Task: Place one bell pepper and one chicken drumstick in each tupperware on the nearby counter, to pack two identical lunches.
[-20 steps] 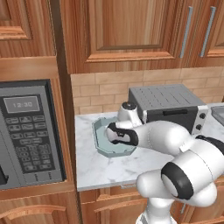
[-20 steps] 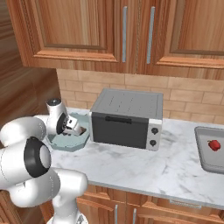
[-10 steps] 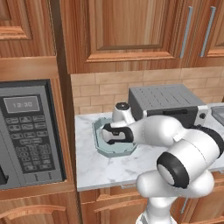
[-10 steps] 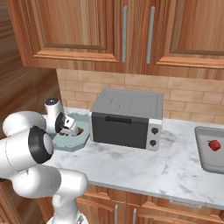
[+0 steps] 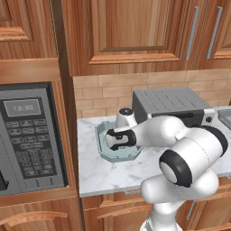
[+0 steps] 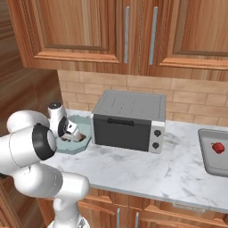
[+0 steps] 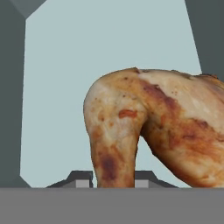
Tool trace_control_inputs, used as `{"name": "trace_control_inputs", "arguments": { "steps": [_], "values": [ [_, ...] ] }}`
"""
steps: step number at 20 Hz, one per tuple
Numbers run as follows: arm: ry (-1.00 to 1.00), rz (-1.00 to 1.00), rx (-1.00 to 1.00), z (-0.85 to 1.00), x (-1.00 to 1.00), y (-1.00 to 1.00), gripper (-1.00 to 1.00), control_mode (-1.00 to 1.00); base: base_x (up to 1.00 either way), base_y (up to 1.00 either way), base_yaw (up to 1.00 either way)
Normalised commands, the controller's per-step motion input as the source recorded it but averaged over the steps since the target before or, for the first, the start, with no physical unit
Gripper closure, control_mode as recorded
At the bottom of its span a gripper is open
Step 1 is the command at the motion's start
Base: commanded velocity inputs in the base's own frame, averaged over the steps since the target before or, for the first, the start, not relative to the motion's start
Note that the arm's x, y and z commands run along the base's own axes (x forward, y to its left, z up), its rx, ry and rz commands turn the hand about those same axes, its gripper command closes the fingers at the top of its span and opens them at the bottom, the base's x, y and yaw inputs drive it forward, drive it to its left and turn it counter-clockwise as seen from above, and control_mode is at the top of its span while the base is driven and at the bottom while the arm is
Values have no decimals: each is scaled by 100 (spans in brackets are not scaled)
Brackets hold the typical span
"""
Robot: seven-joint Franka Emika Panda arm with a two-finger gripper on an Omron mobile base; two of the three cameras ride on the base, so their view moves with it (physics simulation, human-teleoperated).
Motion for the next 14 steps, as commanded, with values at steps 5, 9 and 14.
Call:
{"name": "trace_control_inputs", "arguments": {
  "steps": [5,9,14],
  "values": [
    [2,-4,0,0,0,0,-100,-100,0,0,0],
    [0,-4,0,0,0,0,-100,-100,0,0,0],
    [0,-3,0,5,-6,0,-100,-100,0,0,0]
  ]
}}
